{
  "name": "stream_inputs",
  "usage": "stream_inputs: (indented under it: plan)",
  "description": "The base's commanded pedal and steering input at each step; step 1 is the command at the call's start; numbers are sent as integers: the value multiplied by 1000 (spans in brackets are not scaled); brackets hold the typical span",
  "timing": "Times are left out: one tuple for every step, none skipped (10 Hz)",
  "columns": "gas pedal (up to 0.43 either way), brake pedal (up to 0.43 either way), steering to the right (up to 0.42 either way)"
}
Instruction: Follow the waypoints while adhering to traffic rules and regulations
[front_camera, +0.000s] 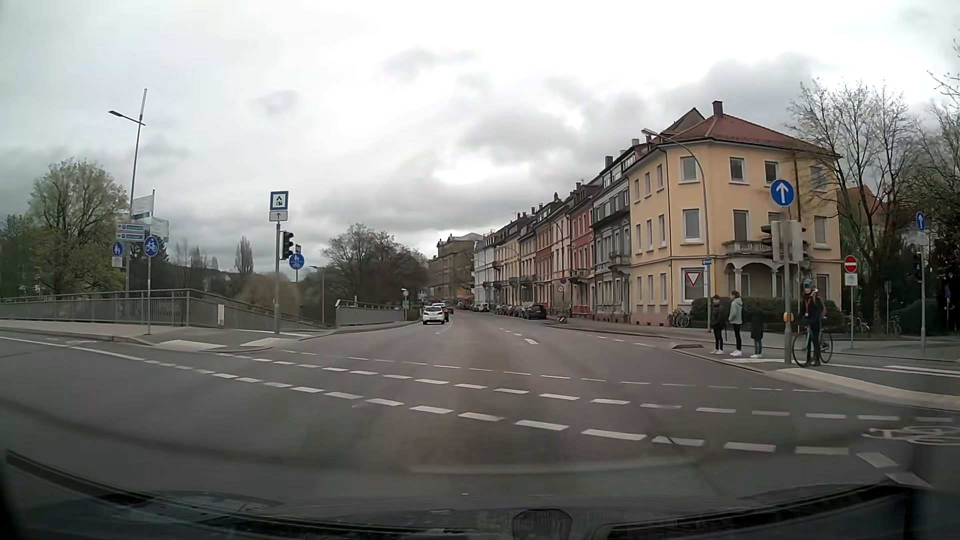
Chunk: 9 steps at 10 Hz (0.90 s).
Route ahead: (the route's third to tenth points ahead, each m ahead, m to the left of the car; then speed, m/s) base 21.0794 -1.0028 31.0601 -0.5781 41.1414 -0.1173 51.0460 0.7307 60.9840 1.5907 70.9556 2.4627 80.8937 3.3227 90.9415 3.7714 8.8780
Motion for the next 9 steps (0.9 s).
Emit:
stream_inputs:
  plan:
    - [98,0,-12]
    - [98,0,-12]
    - [98,0,-13]
    - [98,0,-13]
    - [98,0,-13]
    - [98,0,-13]
    - [98,0,-14]
    - [98,0,-14]
    - [98,0,-15]
